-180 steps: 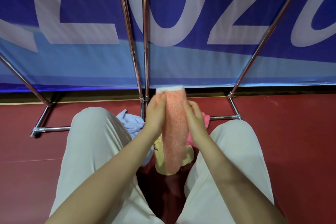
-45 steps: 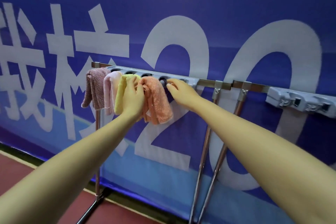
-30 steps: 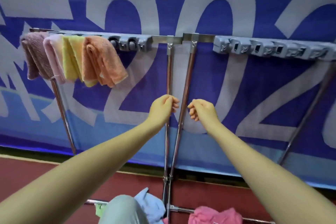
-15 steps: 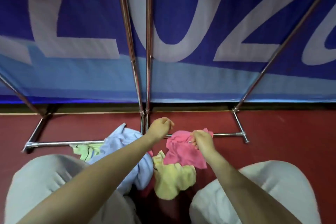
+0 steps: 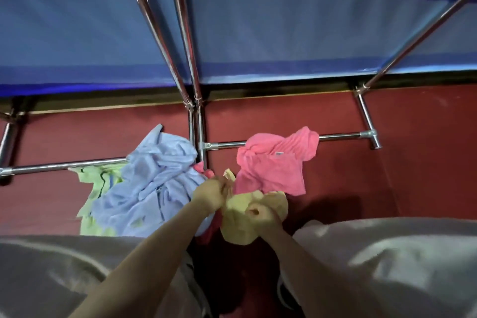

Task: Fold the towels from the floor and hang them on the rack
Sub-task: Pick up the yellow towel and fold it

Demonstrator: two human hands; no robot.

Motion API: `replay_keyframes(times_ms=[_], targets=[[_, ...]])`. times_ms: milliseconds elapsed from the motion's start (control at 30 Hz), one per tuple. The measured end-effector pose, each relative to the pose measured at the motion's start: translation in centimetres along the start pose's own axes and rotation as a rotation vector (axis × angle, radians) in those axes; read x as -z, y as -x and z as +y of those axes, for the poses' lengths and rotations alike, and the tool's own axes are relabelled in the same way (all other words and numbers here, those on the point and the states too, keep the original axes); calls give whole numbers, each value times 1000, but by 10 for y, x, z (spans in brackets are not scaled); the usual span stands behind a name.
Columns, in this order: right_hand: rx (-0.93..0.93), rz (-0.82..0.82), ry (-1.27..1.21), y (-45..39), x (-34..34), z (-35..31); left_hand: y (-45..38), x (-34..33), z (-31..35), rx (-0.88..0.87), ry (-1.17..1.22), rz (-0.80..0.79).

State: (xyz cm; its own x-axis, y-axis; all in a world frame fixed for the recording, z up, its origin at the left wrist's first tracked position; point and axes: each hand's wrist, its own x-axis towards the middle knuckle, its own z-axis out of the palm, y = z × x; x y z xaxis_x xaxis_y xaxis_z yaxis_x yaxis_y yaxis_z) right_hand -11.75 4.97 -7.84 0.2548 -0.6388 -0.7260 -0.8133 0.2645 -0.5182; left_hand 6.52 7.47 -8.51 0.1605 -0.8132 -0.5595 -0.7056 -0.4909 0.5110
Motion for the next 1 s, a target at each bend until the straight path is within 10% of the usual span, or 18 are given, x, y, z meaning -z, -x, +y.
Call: replay_keyframes(times_ms=[400,1000], targets=[[-15,-61,-54,-63,-74,16,-76,-68,-66,-434,-319,-175],[241,133,-235,-32,-45,-21,-30,23,-15,-375,-111,-37]])
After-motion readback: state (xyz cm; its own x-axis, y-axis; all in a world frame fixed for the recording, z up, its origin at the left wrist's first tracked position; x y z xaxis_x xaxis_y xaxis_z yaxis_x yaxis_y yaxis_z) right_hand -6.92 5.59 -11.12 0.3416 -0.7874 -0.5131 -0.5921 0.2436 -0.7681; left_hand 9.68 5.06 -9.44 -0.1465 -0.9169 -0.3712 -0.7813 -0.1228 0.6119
